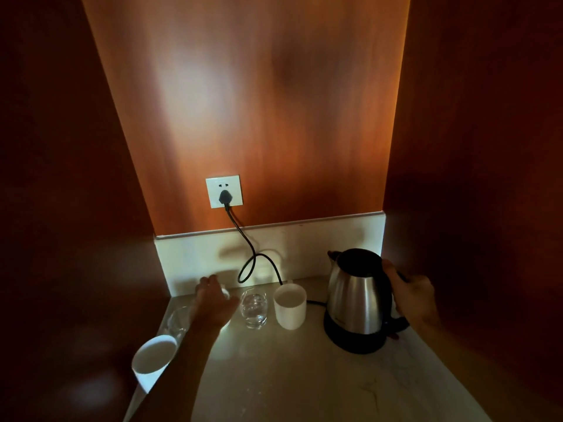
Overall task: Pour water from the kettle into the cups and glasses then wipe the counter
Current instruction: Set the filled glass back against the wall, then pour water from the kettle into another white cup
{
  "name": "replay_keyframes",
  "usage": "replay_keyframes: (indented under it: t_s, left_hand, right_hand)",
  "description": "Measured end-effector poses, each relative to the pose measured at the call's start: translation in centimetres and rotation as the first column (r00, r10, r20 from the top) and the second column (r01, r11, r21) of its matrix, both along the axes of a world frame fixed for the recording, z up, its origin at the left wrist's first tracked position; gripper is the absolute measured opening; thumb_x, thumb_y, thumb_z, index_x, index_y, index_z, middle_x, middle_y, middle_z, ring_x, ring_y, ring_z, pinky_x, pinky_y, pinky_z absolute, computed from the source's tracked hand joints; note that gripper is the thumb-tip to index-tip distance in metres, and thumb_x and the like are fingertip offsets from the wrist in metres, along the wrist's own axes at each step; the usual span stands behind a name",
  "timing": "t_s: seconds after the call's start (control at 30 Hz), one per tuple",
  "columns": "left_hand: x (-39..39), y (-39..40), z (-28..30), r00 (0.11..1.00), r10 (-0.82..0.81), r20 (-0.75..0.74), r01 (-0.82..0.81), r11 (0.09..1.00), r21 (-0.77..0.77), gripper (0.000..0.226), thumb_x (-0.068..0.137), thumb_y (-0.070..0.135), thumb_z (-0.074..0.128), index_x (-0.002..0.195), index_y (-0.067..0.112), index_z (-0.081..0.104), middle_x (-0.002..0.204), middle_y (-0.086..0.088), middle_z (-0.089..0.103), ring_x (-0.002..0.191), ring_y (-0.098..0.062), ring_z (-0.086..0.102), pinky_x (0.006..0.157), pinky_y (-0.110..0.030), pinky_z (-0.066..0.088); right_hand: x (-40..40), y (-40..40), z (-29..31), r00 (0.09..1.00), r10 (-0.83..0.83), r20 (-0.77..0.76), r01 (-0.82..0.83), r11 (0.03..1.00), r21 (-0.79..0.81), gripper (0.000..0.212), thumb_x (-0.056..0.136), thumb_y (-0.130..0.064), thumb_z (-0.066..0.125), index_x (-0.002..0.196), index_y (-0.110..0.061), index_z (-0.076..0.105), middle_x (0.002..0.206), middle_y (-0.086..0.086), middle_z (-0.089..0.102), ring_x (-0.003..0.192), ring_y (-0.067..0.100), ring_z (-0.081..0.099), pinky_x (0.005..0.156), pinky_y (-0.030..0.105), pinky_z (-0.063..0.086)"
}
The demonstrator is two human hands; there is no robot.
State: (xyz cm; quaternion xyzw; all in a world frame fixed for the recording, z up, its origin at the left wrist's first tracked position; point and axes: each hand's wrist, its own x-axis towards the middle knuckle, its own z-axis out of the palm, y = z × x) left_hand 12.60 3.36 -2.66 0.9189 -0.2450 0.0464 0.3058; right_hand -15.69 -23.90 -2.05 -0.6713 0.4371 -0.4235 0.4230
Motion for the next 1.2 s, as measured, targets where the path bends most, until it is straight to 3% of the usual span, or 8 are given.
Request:
replay_keyframes:
  t_s: [0.13, 0.2, 0.37, 0.53, 0.8, 0.97, 1.2]
  left_hand:
    - [2.4, 1.5, -1.0, 0.998, 0.057, 0.010, -0.057, 0.950, 0.306, 0.090, 0.063, 0.053, 0.078, 0.133, 0.009, 0.041, 0.128, -0.014, 0.051, 0.120, -0.031, 0.049, 0.099, -0.040, 0.043]
    - [2.8, 1.5, -1.5, 0.999, 0.053, -0.004, -0.048, 0.930, 0.364, 0.094, 0.061, 0.061, 0.078, 0.131, 0.010, 0.041, 0.128, -0.012, 0.051, 0.121, -0.030, 0.050, 0.101, -0.038, 0.043]
    - [3.6, 1.2, -2.5, 0.997, 0.076, 0.030, -0.081, 0.947, 0.311, 0.085, 0.062, 0.058, 0.080, 0.124, 0.007, 0.051, 0.121, -0.011, 0.056, 0.115, -0.028, 0.055, 0.094, -0.035, 0.046]
    - [3.5, 1.1, -1.0, 0.994, 0.105, -0.022, -0.100, 0.981, 0.166, 0.089, 0.061, 0.046, 0.086, 0.129, 0.004, 0.047, 0.127, -0.014, 0.049, 0.118, -0.030, 0.051, 0.095, -0.041, 0.046]
    - [-0.8, 3.0, 3.7, 1.000, 0.022, 0.013, -0.022, 1.000, 0.008, 0.076, 0.057, 0.043, 0.086, 0.115, 0.006, 0.053, 0.110, -0.007, 0.050, 0.099, -0.027, 0.057, 0.082, -0.035, 0.048]
    - [-5.2, 5.4, 3.3, 1.000, -0.027, 0.004, 0.027, 0.999, 0.018, 0.080, 0.059, 0.044, 0.085, 0.122, 0.009, 0.050, 0.119, -0.004, 0.048, 0.109, -0.022, 0.055, 0.089, -0.028, 0.042]
    - [-11.2, 8.9, -0.3, 0.995, -0.077, -0.066, 0.076, 0.997, -0.022, 0.092, 0.059, 0.051, 0.082, 0.134, 0.015, 0.044, 0.131, 0.002, 0.043, 0.120, -0.016, 0.047, 0.099, -0.026, 0.041]
  right_hand:
    - [0.2, 0.3, 0.2, 1.000, 0.009, -0.019, -0.010, 1.000, -0.012, 0.076, 0.083, -0.062, 0.072, 0.056, 0.007, 0.056, 0.045, 0.008, 0.052, 0.045, 0.023, 0.055, 0.055, 0.033, 0.047]
    - [0.2, 0.4, 0.1, 1.000, 0.013, -0.023, -0.013, 1.000, -0.008, 0.079, 0.082, -0.063, 0.071, 0.056, 0.008, 0.051, 0.044, 0.008, 0.049, 0.043, 0.022, 0.052, 0.053, 0.034, 0.046]
    - [0.1, 0.3, -0.2, 1.000, 0.004, -0.017, -0.003, 1.000, 0.022, 0.084, 0.071, -0.075, 0.070, 0.056, 0.007, 0.057, 0.042, 0.005, 0.049, 0.041, 0.020, 0.052, 0.049, 0.035, 0.044]
    - [0.9, 0.7, 0.8, 1.000, 0.018, -0.007, -0.018, 1.000, 0.016, 0.079, 0.066, -0.077, 0.069, 0.057, 0.001, 0.061, 0.044, 0.004, 0.053, 0.045, 0.020, 0.056, 0.053, 0.035, 0.046]
    - [1.0, 4.9, 2.9, 0.987, 0.154, 0.034, -0.155, 0.988, 0.018, 0.062, 0.087, -0.052, 0.074, 0.048, -0.010, 0.050, 0.042, 0.005, 0.038, 0.039, 0.019, 0.039, 0.053, 0.034, 0.035]
    - [0.5, 8.6, 5.0, 0.974, 0.217, 0.060, -0.220, 0.974, 0.048, 0.066, 0.090, -0.044, 0.073, 0.042, -0.013, 0.041, 0.035, 0.000, 0.037, 0.030, 0.014, 0.037, 0.040, 0.022, 0.029]
    - [-1.9, 12.7, 6.2, 0.943, 0.330, 0.054, -0.332, 0.942, 0.041, 0.066, 0.091, -0.044, 0.072, 0.038, -0.018, 0.043, 0.038, 0.003, 0.042, 0.032, 0.016, 0.038, 0.043, 0.025, 0.031]
